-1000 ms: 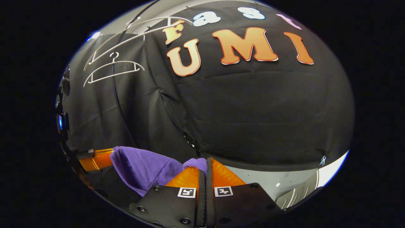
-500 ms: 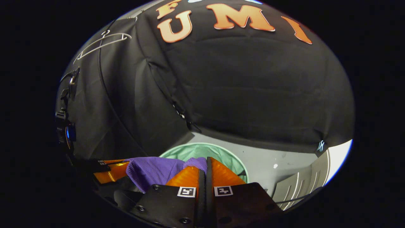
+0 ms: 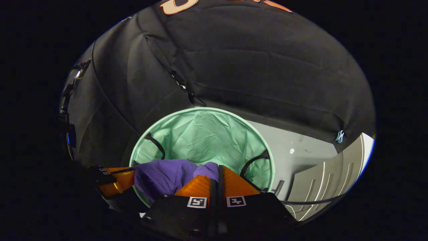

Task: Grasp the clothes on the hanger with both hands and then place them into the laundry hamper below.

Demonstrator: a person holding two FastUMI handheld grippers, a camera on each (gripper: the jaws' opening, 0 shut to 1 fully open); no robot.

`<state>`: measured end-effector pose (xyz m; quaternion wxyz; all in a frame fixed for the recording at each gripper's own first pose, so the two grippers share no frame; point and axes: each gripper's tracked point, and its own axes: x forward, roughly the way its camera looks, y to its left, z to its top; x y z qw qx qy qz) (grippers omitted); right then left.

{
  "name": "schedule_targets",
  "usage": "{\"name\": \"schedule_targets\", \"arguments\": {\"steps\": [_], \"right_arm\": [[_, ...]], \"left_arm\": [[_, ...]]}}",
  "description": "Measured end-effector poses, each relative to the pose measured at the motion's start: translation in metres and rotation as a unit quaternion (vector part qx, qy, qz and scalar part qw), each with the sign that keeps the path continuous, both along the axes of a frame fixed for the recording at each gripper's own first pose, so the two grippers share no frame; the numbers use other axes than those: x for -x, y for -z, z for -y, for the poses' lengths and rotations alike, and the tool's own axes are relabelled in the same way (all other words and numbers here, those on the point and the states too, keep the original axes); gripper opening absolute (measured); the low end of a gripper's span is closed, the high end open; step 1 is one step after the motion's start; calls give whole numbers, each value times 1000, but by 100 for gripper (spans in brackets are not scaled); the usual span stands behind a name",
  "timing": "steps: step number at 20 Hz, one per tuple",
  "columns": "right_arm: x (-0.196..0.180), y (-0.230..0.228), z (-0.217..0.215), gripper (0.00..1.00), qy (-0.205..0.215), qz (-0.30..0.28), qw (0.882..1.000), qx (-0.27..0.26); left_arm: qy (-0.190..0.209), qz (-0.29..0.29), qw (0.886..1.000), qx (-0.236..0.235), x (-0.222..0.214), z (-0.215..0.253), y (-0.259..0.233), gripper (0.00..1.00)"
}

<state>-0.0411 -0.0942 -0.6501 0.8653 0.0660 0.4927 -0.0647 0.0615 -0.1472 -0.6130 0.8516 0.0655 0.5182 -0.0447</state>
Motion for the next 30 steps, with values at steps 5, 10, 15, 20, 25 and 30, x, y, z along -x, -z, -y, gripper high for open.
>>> {"name": "schedule_targets", "arguments": {"steps": [5,10,15,20,25,30], "right_arm": [[9,30,2,15,13,-38,999,-6],[13,30,3,51,16,-43,999,-2],[20,16,0,77,16,-35,999,0],[7,-45,9,99,49,24,998,5],[-4,-147,25,99,47,110,992,51],[-10,-248,21,99,42,202,976,70]], "left_arm": [[-22,-50,998,0,14,2,17,7],[-24,-58,998,18,14,19,13,32],[-26,-38,998,30,14,24,0,99],[-12,19,999,41,6,26,-53,98],[9,97,993,60,-4,32,-135,98],[43,191,977,81,-6,34,-232,98]]}}
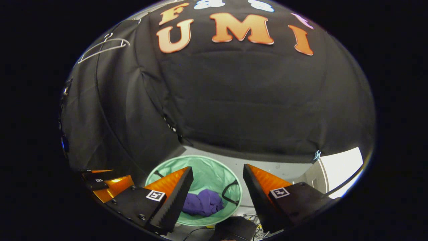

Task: Grasp the clothes on the hanger with both hands and then place them into the laundry hamper below.

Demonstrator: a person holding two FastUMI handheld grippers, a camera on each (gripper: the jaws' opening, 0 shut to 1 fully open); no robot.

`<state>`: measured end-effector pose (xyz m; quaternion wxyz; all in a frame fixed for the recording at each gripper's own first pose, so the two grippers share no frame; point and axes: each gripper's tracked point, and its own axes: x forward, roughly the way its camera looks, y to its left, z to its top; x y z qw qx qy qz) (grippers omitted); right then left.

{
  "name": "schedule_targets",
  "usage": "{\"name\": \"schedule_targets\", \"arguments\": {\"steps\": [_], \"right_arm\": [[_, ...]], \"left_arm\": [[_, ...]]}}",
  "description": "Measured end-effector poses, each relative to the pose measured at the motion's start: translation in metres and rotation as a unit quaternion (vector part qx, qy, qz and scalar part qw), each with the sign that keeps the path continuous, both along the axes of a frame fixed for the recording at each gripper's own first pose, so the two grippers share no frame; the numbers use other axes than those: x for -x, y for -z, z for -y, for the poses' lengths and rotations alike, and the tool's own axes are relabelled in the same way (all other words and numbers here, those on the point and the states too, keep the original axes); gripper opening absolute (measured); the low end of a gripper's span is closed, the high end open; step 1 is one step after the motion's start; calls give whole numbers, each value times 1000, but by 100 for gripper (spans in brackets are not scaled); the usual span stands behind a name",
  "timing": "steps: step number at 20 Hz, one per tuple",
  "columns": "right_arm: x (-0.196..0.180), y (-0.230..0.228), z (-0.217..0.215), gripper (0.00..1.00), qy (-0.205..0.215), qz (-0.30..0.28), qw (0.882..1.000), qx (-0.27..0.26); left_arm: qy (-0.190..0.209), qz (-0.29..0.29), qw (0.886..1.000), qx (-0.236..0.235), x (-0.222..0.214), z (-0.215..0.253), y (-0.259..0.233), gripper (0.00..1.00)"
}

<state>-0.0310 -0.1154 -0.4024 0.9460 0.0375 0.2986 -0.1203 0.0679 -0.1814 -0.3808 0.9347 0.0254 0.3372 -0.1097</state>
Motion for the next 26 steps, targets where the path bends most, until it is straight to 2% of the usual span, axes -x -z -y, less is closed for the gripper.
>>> {"name": "schedule_targets", "arguments": {"steps": [4,9,14,15,16,17,19,21,22,23,24,25,26], "right_arm": [[3,-66,11,99,1,43,998,46],[9,-152,3,98,-3,113,992,63],[21,-221,-2,98,-7,157,983,90],[24,-233,-1,89,-6,163,982,94],[28,-243,1,97,-5,169,981,97],[30,-253,1,97,-3,173,980,100],[34,-272,1,96,0,187,976,112],[37,-288,-2,96,2,201,972,123],[41,-294,-3,95,4,206,971,125],[47,-298,-7,100,5,212,969,124],[49,-300,-12,95,3,216,969,120],[51,-302,-17,95,1,219,969,117],[51,-305,-22,100,-2,224,968,114]], "left_arm": [[9,85,996,-19,-8,-18,-69,97],[1,162,987,4,-4,-27,-150,96],[-15,242,969,41,10,-42,-223,96],[-16,258,965,49,12,-46,-242,95],[-17,270,961,53,12,-52,-257,97],[-17,281,958,54,14,-58,-268,94],[-18,299,953,52,17,-65,-286,93],[-19,310,949,57,16,-70,-297,95],[-18,312,948,61,17,-70,-298,95],[-17,312,948,63,21,-71,-300,93],[-17,312,948,61,24,-73,-302,95],[-18,313,948,57,26,-76,-303,95],[-19,313,948,54,27,-79,-304,93]]}}
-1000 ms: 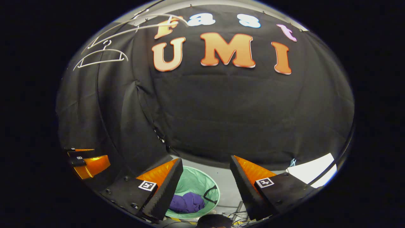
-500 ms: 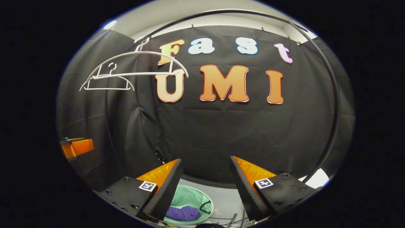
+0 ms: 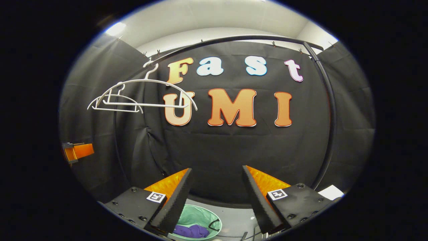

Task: Grasp the clothes on the hanger with both hands and then place them into the laundry hamper below.

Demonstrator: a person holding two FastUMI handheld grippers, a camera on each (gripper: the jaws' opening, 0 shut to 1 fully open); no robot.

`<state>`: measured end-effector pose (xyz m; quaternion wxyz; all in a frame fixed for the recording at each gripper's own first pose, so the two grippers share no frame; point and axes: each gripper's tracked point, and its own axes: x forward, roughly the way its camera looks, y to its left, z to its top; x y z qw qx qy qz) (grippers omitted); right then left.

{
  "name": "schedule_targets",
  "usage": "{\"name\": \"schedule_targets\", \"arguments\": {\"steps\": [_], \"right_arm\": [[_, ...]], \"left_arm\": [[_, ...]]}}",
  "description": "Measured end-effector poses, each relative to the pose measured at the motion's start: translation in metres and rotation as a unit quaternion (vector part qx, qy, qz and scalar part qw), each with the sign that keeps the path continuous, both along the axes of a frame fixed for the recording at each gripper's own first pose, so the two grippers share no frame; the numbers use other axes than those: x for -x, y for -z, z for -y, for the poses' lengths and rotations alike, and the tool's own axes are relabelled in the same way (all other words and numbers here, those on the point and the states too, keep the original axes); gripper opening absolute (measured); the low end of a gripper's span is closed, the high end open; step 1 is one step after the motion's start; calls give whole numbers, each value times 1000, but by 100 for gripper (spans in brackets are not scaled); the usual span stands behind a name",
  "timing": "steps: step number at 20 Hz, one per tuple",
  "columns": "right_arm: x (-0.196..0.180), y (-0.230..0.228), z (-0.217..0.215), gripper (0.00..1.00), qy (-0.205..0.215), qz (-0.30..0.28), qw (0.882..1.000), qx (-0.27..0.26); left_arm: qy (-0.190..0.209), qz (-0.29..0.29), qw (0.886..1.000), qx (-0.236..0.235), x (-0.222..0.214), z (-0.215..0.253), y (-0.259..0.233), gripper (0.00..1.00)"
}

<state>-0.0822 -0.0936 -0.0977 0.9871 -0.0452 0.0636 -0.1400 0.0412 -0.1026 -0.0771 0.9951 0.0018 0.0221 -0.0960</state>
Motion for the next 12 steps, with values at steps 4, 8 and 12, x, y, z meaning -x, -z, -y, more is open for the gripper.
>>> {"name": "schedule_targets", "arguments": {"steps": [4,8,12], "right_arm": [[-6,-7,-16,89,-13,12,1000,9],[-7,-11,-27,92,-24,20,1000,7],[-10,-13,-24,100,-17,24,1000,1]], "left_arm": [[-21,6,1000,-6,9,-18,-5,93],[-27,14,1000,-6,13,-25,-13,95],[-35,30,999,-14,5,-29,-20,93]]}}
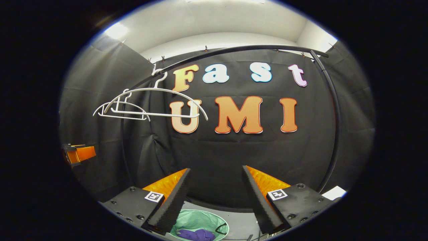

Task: Grasp the clothes on the hanger with both hands and then place them into the laundry hamper below.

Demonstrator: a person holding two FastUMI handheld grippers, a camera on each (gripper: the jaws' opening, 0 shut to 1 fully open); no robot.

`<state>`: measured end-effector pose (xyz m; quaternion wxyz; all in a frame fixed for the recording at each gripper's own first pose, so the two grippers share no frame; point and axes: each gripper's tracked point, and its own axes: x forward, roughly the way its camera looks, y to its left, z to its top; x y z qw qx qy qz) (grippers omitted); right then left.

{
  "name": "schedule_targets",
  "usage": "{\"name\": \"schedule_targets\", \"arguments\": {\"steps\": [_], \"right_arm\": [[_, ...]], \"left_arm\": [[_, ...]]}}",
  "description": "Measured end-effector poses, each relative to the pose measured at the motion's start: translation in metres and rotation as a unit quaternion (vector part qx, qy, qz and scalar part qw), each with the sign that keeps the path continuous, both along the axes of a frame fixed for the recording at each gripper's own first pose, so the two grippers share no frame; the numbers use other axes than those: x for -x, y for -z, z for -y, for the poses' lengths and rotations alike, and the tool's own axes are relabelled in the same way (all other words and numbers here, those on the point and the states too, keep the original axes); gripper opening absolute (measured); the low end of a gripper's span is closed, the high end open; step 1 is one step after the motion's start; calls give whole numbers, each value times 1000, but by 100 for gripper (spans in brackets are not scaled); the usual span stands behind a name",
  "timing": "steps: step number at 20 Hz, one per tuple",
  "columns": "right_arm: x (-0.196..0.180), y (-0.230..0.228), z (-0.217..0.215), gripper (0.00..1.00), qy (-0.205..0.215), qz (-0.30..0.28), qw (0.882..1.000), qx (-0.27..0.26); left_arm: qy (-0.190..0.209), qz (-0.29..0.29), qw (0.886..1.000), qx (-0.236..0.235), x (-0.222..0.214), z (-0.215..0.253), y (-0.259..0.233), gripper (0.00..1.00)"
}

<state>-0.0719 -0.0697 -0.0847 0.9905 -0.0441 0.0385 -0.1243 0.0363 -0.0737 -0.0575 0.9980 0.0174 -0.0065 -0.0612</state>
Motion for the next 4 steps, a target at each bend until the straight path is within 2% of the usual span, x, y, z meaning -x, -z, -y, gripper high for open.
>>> {"name": "schedule_targets", "arguments": {"steps": [4], "right_arm": [[-4,7,-4,100,-6,-4,1000,-4]], "left_arm": [[6,-22,1000,11,-4,2,15,93]]}}
